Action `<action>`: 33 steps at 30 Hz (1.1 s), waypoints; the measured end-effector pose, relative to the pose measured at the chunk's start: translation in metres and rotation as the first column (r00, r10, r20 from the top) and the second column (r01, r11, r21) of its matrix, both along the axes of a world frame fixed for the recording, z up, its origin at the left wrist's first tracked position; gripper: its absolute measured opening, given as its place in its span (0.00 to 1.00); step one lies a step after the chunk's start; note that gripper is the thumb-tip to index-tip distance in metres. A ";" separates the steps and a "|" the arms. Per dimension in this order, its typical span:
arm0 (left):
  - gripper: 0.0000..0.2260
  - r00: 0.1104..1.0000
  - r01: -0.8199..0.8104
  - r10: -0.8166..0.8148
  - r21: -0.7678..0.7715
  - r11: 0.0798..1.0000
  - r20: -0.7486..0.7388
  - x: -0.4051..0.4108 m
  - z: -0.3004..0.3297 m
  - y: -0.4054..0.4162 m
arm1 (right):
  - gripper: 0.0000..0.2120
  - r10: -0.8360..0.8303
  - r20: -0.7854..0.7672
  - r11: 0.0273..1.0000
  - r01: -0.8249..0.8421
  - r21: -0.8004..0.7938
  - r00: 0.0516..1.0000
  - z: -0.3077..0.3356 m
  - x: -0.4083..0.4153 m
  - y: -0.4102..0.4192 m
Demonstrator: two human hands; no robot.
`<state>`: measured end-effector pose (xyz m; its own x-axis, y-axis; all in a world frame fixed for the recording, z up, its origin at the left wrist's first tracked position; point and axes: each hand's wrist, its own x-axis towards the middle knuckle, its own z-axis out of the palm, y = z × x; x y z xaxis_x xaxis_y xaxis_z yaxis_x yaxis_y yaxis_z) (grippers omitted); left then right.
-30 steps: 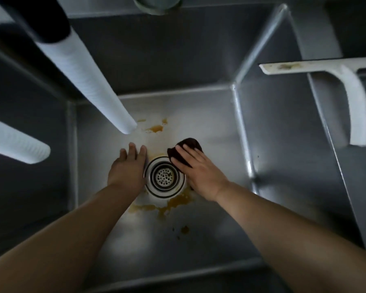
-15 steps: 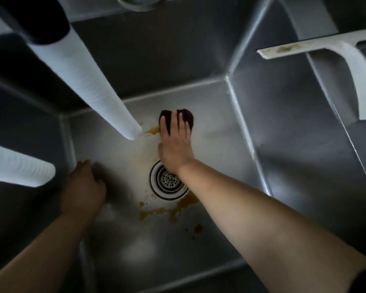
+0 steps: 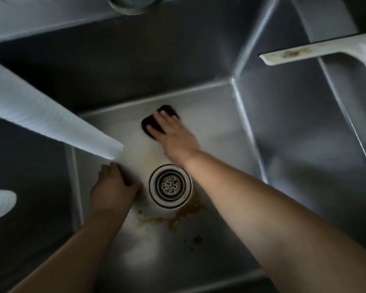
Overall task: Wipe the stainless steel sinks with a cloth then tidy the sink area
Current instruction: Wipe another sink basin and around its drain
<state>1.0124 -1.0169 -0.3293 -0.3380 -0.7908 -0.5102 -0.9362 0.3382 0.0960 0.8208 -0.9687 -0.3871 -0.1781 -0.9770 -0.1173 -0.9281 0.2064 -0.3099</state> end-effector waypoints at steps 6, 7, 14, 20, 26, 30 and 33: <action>0.37 0.979 0.095 -0.094 0.007 0.995 0.182 -0.011 -0.009 -0.001 | 0.36 -0.382 -0.048 0.924 0.381 -0.026 0.923 0.002 -0.076 0.036; 0.36 0.977 0.095 -0.095 0.013 0.995 0.188 -0.013 -0.009 -0.002 | 0.34 -0.450 -0.081 0.893 0.448 -0.037 0.889 0.002 -0.085 0.038; 0.34 0.983 0.077 -0.076 0.000 0.997 0.165 -0.010 -0.013 -0.004 | 0.28 -0.744 0.013 0.663 0.742 -0.097 0.668 -0.005 -0.075 0.000; 0.39 0.987 0.120 -0.116 -0.028 0.992 0.112 -0.003 -0.019 -0.004 | 0.32 -0.692 0.162 0.686 0.710 -0.157 0.704 -0.008 -0.020 -0.031; 0.44 0.989 0.111 -0.112 0.020 0.994 0.091 0.003 -0.016 -0.002 | 0.33 -0.355 0.159 0.920 0.374 -0.114 0.921 -0.008 0.015 -0.039; 0.38 0.996 0.087 -0.087 0.057 0.995 0.008 0.009 -0.006 -0.004 | 0.26 -0.126 0.197 0.987 0.142 -0.068 0.972 0.007 -0.013 -0.021; 0.29 0.995 0.087 -0.089 -0.042 0.995 -0.047 0.011 0.003 -0.001 | 0.23 -0.227 0.149 0.953 0.251 -0.168 0.962 0.023 -0.048 -0.003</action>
<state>1.0236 -1.0179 -0.3260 -0.4306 -0.7767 -0.4598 -0.8973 0.4232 0.1255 0.7732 -0.9713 -0.3640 -0.4045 -0.9142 0.0229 -0.8093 0.3462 -0.4745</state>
